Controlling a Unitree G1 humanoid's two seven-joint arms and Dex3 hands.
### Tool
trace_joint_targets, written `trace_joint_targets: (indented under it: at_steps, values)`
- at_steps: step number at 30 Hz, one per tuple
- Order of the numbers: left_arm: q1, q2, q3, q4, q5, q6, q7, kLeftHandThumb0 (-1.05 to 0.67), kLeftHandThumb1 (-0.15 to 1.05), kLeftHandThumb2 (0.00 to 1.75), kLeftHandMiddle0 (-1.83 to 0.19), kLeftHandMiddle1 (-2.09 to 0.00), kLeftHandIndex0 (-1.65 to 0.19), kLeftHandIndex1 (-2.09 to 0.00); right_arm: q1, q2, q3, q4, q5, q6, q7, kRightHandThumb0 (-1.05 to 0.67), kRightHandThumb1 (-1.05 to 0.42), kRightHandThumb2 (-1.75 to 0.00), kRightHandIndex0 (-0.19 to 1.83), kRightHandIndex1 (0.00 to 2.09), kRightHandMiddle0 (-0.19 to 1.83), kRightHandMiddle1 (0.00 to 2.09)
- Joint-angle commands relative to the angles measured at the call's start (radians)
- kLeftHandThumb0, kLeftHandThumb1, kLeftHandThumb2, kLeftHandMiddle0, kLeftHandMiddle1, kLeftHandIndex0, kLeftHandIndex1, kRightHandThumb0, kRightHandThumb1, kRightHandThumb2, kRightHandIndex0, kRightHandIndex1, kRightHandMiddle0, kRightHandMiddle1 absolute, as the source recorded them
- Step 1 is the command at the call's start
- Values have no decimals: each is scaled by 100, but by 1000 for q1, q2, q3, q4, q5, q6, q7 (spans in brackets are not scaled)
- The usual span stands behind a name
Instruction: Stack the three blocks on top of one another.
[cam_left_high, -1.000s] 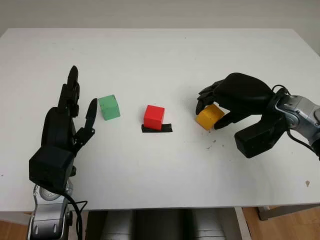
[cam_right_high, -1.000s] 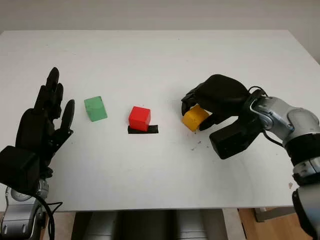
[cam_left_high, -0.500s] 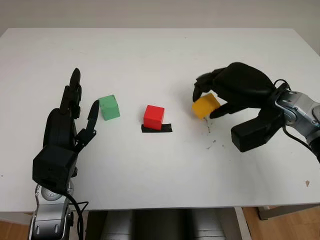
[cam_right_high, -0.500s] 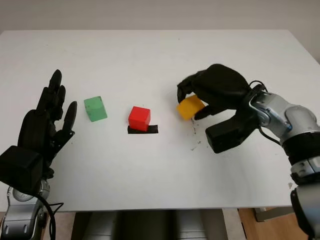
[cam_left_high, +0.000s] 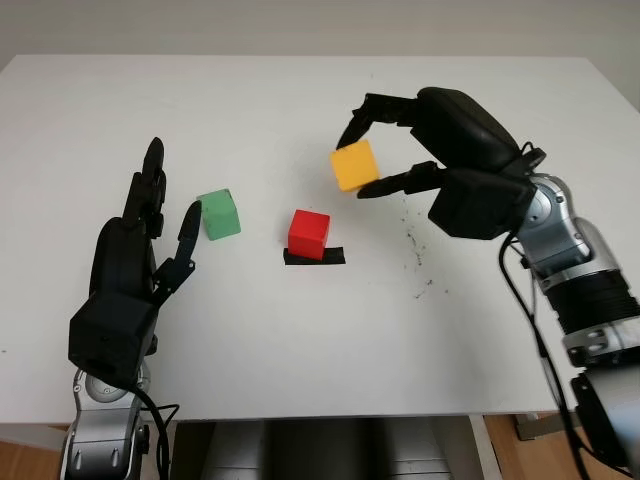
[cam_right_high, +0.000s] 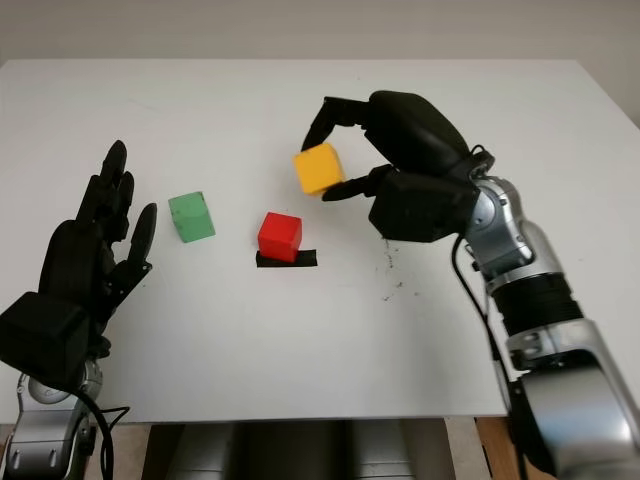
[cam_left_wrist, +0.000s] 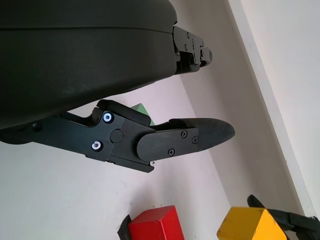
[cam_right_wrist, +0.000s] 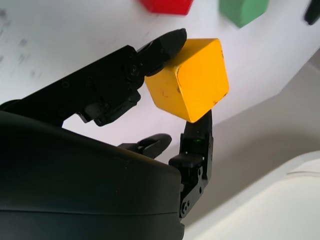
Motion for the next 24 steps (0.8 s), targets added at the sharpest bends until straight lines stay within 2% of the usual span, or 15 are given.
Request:
trace_joint_targets:
  at_steps: [1, 5, 11, 18, 24]
  values:
    - [10, -8, -7, -23, 3, 3, 6, -61, 105, 51, -5, -5, -5, -5, -3, 34, -19, -16, 37, 46, 27, -43, -92, -5, 49, 1, 38, 152]
    - [15, -11, -12, -21, 11, -6, 10, -60, 105, 51, -5, -5, -5, -5, 18, 103, -42, -51, 102, 196, 52, -47, -92, -5, 47, 0, 40, 154]
    - [24, -18, -23, -28, 37, 1, 28, -62, 105, 52, -6, -6, -5, -5, 135, 224, -96, -184, 164, 359, -44, -50, -95, -6, 42, 0, 35, 157]
    - [31, -23, -24, -32, 35, 7, 29, -62, 105, 51, -6, -5, -5, -5, 275, 318, -136, -351, 195, 434, -162, -47, -96, -6, 41, 1, 32, 161]
    - [29, -31, -30, -33, 36, 15, 33, -61, 105, 50, -5, -5, -4, -5, 355, 358, -156, -446, 208, 440, -218, -46, -98, -6, 37, 1, 27, 166]
